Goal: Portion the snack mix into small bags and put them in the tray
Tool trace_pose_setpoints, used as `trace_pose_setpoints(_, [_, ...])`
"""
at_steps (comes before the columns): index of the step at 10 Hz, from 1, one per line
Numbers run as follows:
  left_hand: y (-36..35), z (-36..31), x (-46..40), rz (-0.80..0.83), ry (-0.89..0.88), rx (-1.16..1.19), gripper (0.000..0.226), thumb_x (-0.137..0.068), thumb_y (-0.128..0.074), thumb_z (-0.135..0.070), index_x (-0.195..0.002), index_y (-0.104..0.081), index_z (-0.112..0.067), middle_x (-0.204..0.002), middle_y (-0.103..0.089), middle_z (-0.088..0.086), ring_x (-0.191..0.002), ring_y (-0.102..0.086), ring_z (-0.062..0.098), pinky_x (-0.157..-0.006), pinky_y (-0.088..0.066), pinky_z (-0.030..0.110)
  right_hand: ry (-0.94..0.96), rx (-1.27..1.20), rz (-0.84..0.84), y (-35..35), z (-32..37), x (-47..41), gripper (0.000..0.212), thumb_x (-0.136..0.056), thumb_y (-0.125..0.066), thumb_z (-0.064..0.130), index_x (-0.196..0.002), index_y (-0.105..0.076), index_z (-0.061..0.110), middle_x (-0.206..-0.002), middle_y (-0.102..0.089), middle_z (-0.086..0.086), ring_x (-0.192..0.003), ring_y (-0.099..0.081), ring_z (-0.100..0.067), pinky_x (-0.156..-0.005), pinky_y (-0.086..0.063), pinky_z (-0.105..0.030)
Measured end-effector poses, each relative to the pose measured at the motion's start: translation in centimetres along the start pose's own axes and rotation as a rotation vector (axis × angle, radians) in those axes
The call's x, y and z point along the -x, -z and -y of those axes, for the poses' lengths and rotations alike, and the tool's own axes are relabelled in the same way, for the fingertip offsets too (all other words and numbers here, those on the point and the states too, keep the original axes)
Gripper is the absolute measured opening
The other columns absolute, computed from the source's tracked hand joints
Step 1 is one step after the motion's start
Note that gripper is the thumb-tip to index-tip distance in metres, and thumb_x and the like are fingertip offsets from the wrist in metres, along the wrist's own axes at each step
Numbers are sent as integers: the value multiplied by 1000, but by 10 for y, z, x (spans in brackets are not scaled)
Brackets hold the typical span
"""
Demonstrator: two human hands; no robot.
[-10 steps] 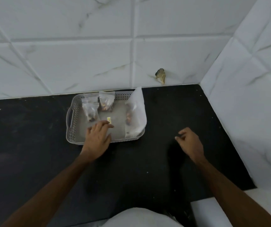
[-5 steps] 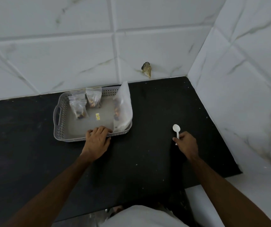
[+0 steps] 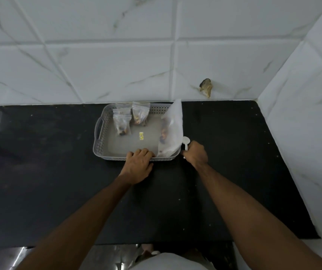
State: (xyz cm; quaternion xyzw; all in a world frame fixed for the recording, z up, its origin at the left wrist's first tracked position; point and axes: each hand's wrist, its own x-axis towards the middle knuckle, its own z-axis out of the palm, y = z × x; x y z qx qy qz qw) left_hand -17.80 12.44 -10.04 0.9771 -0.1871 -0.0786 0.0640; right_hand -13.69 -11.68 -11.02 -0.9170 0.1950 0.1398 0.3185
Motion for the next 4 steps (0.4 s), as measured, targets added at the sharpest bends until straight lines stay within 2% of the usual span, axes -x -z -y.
trace_pose_setpoints(1, [2, -1, 0, 12, -9, -14, 35, -93, -56, -37, -126, -53, -27, -124, -54, -2, -112, -53, 24, -89, -42, 43, 12, 11, 11, 0, 2, -3, 35, -79, -71, 38, -103, -64, 13, -102, -69, -10, -93, -69, -33, -72, -54, -34])
trace_pose_setpoints(2, [-1, 0, 1, 20, -16, -32, 37, -90, -55, -37, -126, -52, -27, -125, -53, -2, -112, -53, 24, -89, -43, 43, 15, -1, 41, 1, 0, -2, 34, -80, -67, 45, -94, -63, 14, -94, -69, -7, -83, -68, -29, -68, -54, -33])
trace_pose_setpoints(3, [-1, 1, -3, 15, -38, -47, 44, -86, -51, -38, -127, -52, -25, -129, -51, -1, -115, -53, 26, -90, -44, 44, -9, -37, 81, 12, -6, -11, 39, -77, -56, 50, -91, -62, 14, -93, -71, -10, -80, -69, -28, -71, -60, -39])
trace_pose_setpoints(4, [7, 1, -7, 31, -47, -52, 49, -86, -42, -45, -131, -50, -25, -133, -50, -2, -118, -52, 24, -94, -43, 44, -32, -58, 63, 31, 0, -11, 39, -80, -51, 51, -96, -60, 16, -100, -70, -10, -87, -70, -29, -80, -60, -44])
